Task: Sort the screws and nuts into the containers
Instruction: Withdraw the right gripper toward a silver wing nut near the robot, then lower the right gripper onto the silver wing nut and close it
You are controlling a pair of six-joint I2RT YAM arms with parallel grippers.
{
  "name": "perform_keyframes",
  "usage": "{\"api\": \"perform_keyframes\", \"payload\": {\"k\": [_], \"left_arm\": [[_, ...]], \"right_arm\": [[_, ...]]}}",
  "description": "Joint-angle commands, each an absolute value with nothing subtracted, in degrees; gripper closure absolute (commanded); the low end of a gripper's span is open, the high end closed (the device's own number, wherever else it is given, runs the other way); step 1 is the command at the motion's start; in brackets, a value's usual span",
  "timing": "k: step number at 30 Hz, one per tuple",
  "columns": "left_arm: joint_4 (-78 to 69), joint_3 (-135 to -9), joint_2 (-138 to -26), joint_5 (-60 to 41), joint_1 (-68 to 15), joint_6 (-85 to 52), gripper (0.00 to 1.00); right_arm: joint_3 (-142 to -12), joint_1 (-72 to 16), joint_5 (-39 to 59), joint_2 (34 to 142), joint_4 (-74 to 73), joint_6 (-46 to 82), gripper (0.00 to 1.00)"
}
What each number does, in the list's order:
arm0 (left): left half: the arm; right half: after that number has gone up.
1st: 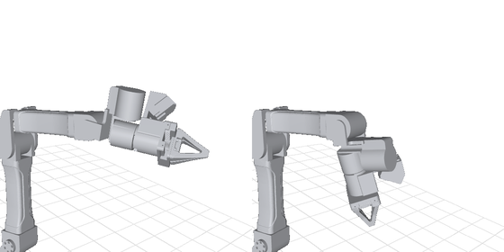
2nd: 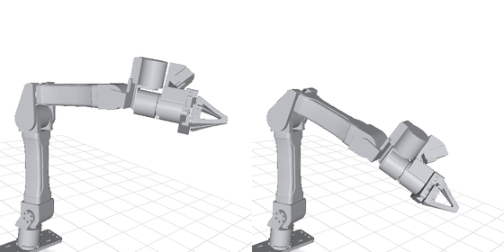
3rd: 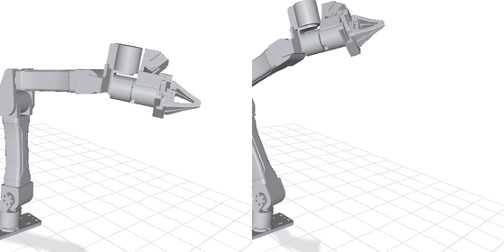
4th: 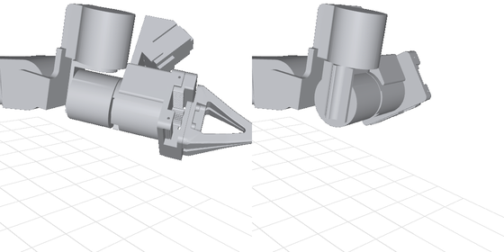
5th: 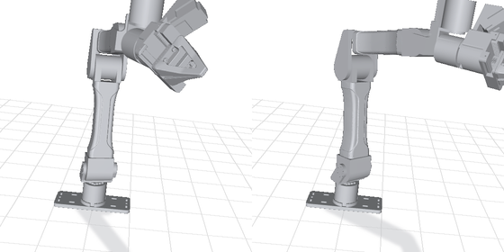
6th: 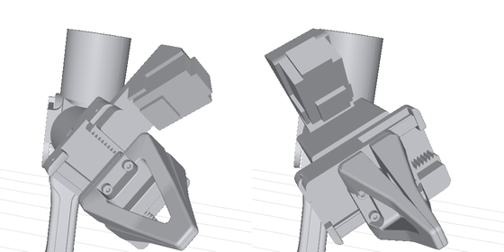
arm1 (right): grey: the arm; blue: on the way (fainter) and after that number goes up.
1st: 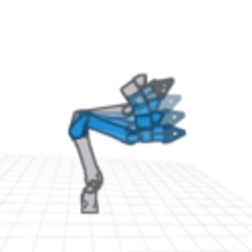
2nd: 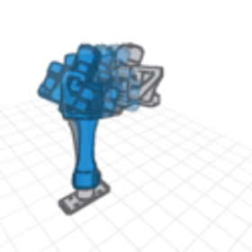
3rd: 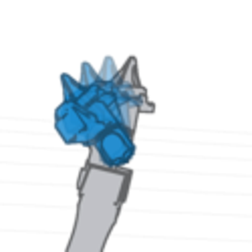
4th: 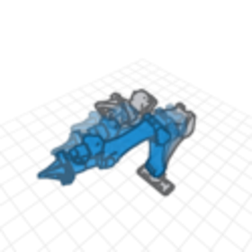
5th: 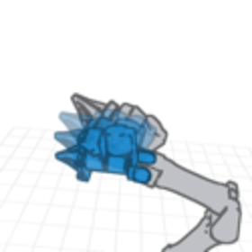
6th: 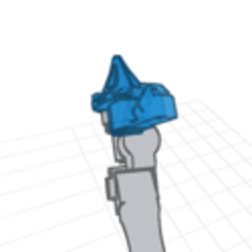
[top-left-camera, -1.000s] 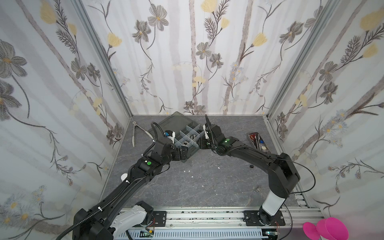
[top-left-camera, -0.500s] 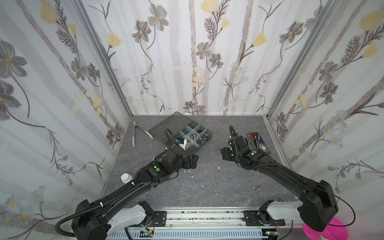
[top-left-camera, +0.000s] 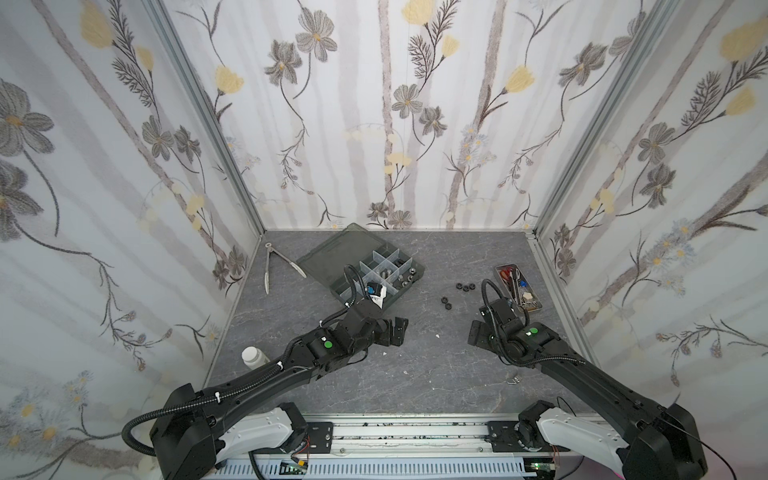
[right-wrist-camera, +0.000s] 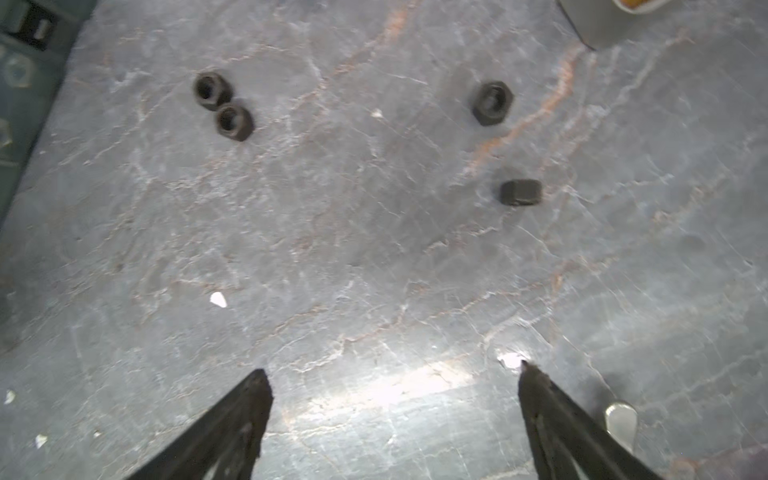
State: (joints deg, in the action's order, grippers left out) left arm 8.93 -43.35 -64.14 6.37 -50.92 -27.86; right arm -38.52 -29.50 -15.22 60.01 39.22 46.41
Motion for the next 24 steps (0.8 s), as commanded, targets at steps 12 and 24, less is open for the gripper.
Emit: {"api": "perform_keyframes", "payload": {"k": [12, 24], "left_arm": [[3.8, -40.3, -64.2, 5.7, -51.3, -28.6, 0.00], [3.0, -39.1, -64.7, 5.3, -51.3, -28.6, 0.00]], "right_arm": [[-34.8, -27.2, -25.2, 62.6, 55.3, 68.5, 0.00], [-27.5, -24.9, -18.5, 59.9, 46.3, 68.9, 0.00]]}}
